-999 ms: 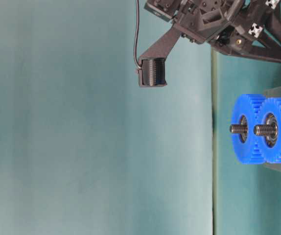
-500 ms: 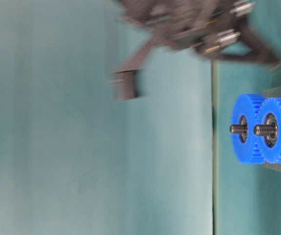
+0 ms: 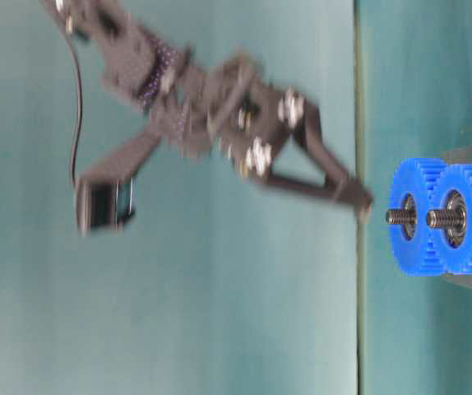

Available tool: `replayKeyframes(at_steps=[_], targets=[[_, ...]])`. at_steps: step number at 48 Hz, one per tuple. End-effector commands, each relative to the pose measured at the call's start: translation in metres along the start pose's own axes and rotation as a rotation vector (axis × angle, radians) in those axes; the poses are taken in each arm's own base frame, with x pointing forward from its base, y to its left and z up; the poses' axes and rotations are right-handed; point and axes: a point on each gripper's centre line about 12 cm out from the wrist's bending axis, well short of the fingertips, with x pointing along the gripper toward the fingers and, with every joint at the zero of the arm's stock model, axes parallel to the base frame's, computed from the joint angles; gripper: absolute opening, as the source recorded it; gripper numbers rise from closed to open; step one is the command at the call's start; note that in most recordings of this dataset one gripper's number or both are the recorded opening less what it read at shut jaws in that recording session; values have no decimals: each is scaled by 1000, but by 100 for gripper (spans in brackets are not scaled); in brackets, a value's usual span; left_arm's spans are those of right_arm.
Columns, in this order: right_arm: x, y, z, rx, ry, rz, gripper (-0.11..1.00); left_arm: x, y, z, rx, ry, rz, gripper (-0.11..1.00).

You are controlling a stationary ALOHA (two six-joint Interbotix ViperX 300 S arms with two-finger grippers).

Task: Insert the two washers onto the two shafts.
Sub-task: 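Lift the washer and carry it to the upper blue gear's shaft, then lower the washer onto the upper gear shaft and open the right gripper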

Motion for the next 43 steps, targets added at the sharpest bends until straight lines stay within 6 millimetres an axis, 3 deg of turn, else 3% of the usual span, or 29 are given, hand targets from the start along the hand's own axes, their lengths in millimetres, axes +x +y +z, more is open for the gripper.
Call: replayKeyframes(at_steps=[1,7,22,43], targets=[[-1,2,17,-8,-20,1,30,0,0,6,-3,-18,-2,0],[5,2,16,-9,34,-3,30,0,0,5,-13,-17,-2,0],[-6,1,23,-24,24,-12,30,0,0,3,-19,-14,-2,0],[-5,-6,19,-21,53,-26,30,-3,0,3,-21,-23,-2,0]])
